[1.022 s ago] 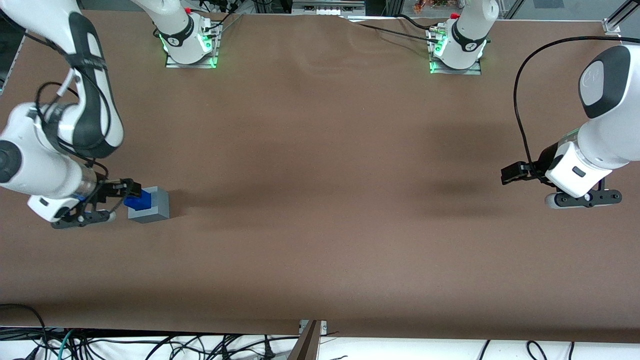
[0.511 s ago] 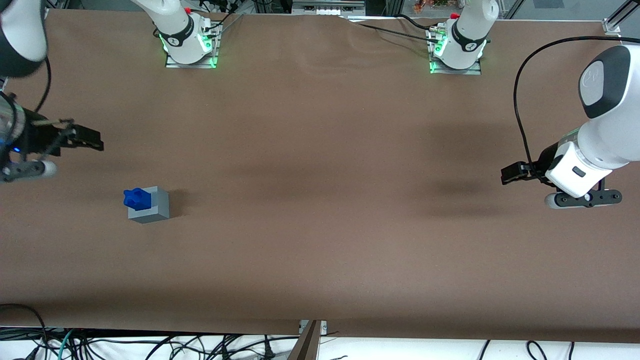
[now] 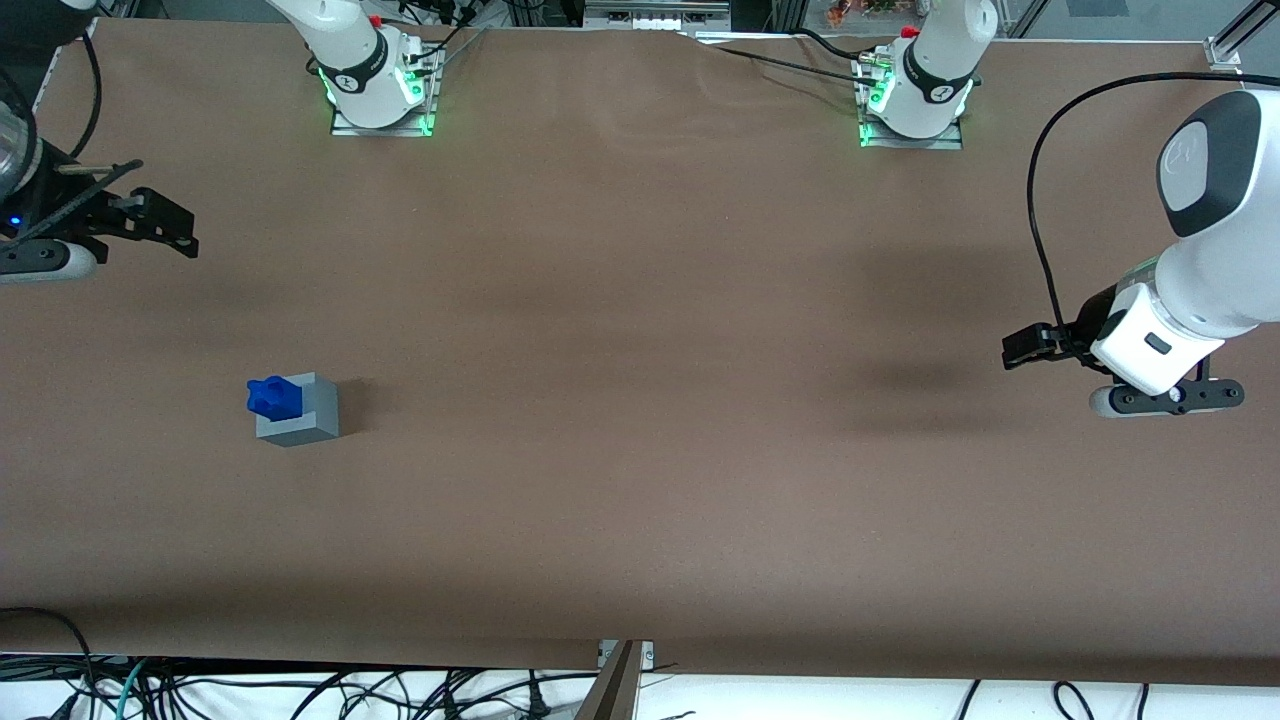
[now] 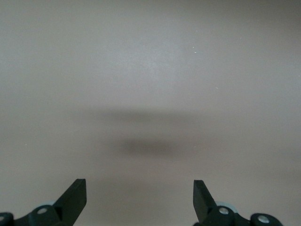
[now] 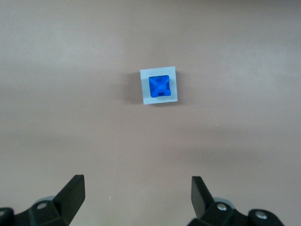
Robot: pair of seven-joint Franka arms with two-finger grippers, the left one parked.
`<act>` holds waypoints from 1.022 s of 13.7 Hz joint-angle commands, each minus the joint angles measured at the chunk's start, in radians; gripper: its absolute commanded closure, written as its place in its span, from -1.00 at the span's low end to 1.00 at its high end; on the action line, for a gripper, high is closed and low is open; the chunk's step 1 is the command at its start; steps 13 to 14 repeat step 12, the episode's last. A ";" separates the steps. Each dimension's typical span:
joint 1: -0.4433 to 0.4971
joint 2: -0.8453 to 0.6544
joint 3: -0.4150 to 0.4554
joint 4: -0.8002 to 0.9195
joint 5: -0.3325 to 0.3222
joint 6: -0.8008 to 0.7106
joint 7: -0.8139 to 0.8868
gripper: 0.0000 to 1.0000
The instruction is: Insert blue part into gray base with right arm
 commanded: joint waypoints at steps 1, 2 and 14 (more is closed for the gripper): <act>-0.015 -0.058 -0.007 -0.077 0.005 0.043 0.003 -0.99; -0.012 -0.055 -0.018 -0.080 0.005 0.042 0.004 -0.99; 0.002 -0.048 -0.033 -0.077 0.035 0.037 -0.002 -0.99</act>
